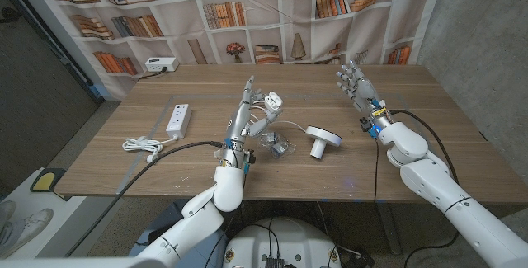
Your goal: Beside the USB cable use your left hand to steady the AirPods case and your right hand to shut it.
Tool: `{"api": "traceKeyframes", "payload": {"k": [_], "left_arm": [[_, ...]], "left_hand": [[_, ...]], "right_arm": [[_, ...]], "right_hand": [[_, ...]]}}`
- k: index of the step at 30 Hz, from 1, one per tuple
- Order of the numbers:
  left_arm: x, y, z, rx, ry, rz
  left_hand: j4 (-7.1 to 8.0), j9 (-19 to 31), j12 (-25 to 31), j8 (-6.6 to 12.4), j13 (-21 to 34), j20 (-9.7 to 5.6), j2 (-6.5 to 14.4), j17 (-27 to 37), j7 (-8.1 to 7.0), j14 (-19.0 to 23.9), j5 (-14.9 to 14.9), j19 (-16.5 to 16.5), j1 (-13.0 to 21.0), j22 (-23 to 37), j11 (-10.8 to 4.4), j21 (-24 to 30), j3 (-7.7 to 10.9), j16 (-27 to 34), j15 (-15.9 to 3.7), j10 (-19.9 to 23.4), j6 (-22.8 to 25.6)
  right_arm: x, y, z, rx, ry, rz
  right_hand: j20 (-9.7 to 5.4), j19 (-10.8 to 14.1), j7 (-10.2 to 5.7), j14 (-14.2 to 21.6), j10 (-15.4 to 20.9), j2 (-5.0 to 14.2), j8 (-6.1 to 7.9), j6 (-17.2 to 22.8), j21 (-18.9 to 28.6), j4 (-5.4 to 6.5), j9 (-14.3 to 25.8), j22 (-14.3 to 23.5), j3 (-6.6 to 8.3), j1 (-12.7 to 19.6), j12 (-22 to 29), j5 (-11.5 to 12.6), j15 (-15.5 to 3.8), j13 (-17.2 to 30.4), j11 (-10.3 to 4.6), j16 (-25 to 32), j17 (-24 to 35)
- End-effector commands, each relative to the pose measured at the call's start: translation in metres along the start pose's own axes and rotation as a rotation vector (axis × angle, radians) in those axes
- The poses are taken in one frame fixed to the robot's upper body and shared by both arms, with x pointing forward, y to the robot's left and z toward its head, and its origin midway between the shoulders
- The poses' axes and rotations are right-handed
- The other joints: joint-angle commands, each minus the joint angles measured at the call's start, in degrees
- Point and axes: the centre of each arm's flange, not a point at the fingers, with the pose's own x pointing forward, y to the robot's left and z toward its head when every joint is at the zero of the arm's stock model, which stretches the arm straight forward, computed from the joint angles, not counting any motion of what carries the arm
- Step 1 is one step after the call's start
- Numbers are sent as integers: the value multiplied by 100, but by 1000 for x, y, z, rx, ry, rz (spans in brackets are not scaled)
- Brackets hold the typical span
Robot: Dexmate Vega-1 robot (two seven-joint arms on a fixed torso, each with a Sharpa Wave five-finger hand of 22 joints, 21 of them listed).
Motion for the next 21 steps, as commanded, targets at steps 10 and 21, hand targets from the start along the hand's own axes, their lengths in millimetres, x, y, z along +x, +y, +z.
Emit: {"api": "traceKeyframes", "payload": {"k": [10, 21], "left_arm": [[8, -4, -1, 10, 9, -18], [14, -8, -6, 5, 20, -13]], "left_hand": [[-17, 15, 34, -14, 21, -3, 308, 9, -10, 142, 43, 46, 316, 7, -962, -23, -41, -25, -179, 1265, 5], [-11, 15, 36, -18, 13, -6, 317, 12, -9, 150, 41, 45, 356, 7, -962, -29, -61, -30, -169, 1278, 25]], "right_arm": [[-11, 0, 8, -79, 4, -11], [-12, 9, 12, -163, 26, 26]], "right_hand": [[218, 66, -9, 211, 453, 18, 0, -39, 35, -63, 27, 26, 1, 60, 196, -21, 125, 95, 72, 80, 32], [176, 250, -18, 560, 1239, -4, 1, -94, 63, -91, 31, 24, -11, 67, 506, -36, 163, 250, 48, 193, 49]]}}
